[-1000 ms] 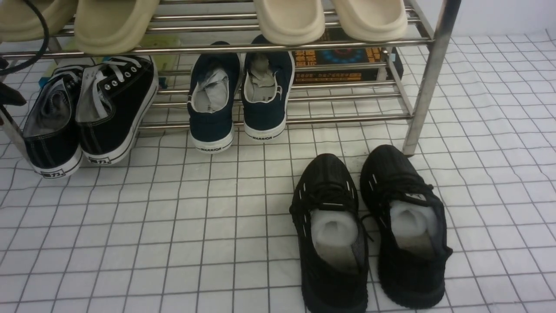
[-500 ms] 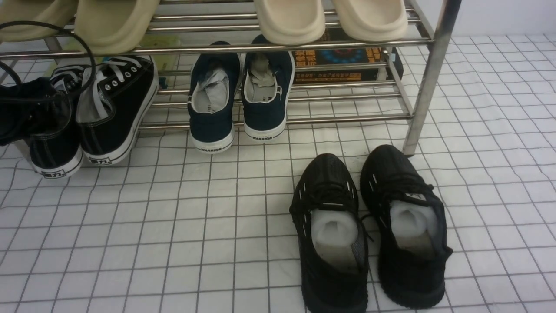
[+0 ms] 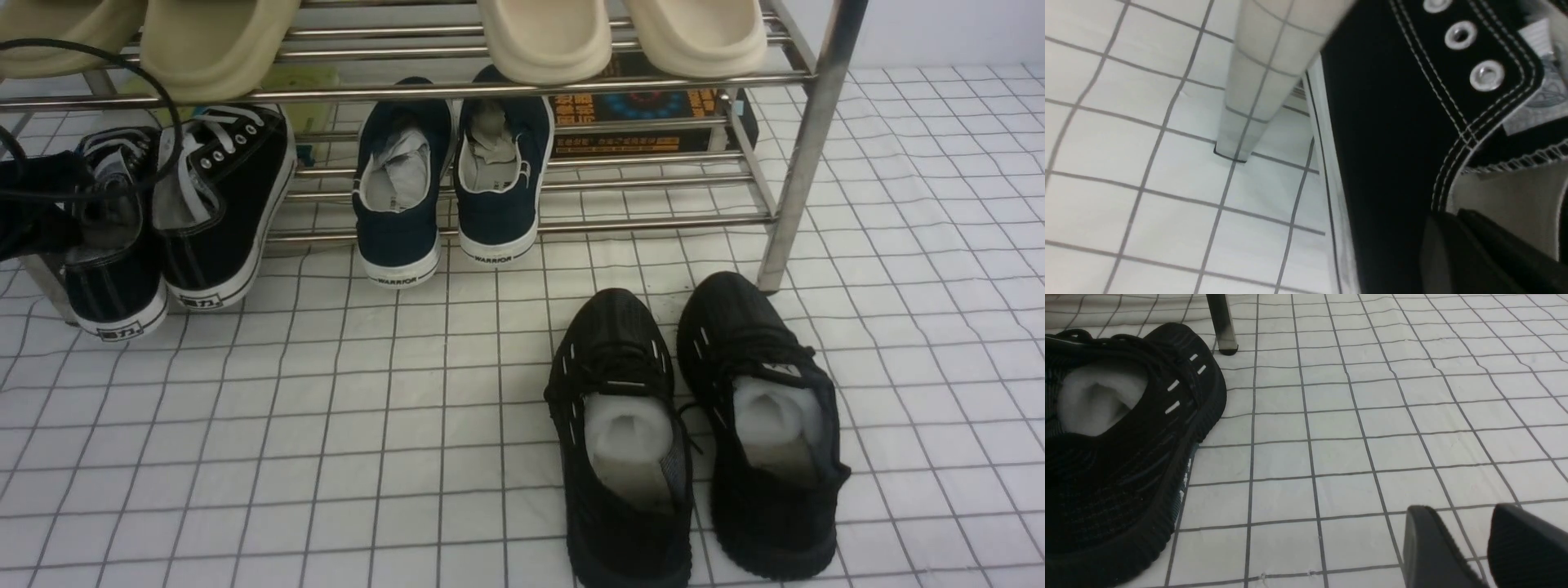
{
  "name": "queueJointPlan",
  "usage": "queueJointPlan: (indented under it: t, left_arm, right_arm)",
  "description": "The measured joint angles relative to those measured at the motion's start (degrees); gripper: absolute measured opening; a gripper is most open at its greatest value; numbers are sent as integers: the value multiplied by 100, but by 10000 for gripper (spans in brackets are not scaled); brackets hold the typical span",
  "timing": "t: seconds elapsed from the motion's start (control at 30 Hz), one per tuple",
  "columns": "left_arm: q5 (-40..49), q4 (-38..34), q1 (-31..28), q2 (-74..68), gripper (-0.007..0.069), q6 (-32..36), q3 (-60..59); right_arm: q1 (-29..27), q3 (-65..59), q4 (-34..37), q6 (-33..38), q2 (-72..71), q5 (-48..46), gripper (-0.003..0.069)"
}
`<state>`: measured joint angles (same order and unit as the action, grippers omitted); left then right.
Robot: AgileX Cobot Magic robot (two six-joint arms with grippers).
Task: Take the shoes off the shelf with your hand from the white checkered tablecloth.
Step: 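Set the held shoe down on the floor in front of the rack with the left gripper, then grasp the leftmost shoe on the bottom shelf of the shoe rack with the left gripper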
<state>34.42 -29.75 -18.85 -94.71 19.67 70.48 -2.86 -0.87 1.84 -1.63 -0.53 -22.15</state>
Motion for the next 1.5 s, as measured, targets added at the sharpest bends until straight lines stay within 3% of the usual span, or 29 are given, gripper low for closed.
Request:
queueJointPlan:
  t: [0.33, 0.7, 1.2, 1.5]
  left_arm:
    - [830, 896, 31, 364, 11, -573, 57]
    - [1142, 1177, 31, 376, 11, -697, 64]
    - [1703, 2048, 31, 954, 9, -715, -1764]
    - [1484, 3343, 31, 974, 8, -1684, -1751]
  right_arm:
    - [0, 0, 0, 0, 0, 0, 239]
    - [0, 0, 5, 0, 0, 0, 239]
    - [0, 0, 5, 0, 0, 0, 239]
    - [0, 0, 5, 0, 0, 0, 239]
